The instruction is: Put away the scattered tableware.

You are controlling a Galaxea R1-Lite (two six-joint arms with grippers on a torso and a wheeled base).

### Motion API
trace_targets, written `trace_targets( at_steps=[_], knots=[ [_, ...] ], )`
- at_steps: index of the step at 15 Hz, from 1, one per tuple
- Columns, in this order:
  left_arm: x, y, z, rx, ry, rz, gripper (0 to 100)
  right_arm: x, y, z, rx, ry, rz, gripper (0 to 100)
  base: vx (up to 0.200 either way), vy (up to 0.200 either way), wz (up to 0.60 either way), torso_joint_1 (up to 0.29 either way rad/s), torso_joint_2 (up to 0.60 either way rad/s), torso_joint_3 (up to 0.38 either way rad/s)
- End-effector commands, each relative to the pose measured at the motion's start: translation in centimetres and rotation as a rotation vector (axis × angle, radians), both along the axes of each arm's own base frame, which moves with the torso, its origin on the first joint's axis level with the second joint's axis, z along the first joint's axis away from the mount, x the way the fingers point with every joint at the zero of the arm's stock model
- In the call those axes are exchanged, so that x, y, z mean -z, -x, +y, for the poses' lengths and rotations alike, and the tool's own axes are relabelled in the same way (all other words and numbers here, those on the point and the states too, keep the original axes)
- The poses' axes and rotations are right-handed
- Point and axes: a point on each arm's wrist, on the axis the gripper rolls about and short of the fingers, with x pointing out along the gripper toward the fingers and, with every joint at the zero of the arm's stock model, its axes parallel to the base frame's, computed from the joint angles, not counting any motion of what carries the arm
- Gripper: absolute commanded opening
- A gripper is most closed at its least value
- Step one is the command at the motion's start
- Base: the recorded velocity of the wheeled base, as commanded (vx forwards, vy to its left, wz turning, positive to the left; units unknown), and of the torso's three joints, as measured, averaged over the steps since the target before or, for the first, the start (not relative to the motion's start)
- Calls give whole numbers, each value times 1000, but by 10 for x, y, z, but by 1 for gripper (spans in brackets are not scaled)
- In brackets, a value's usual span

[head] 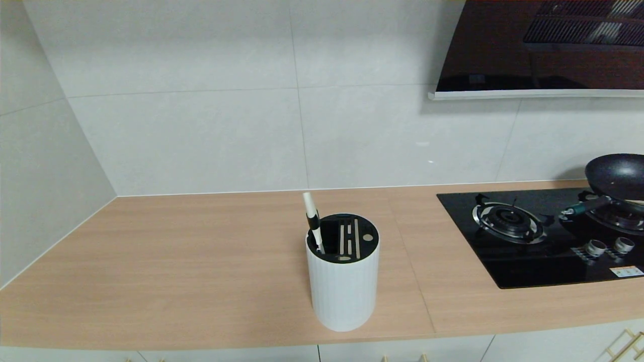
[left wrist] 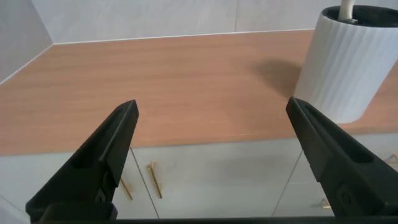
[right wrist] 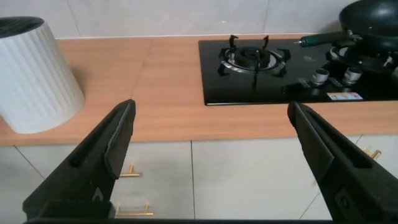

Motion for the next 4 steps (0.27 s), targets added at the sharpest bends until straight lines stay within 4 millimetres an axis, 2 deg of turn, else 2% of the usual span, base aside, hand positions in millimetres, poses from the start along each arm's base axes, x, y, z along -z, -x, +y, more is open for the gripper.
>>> trace_targets(
  at_steps=[1, 4],
  knots=[
    [0, 0, 0, 0, 1, 4, 100, 0, 0, 0, -2, -2, 5, 100, 0, 0, 0, 0, 0, 0],
    [0, 0, 0, 2, 1, 4, 100, 0, 0, 0, -5, -2, 5, 100, 0, 0, 0, 0, 0, 0]
  ],
)
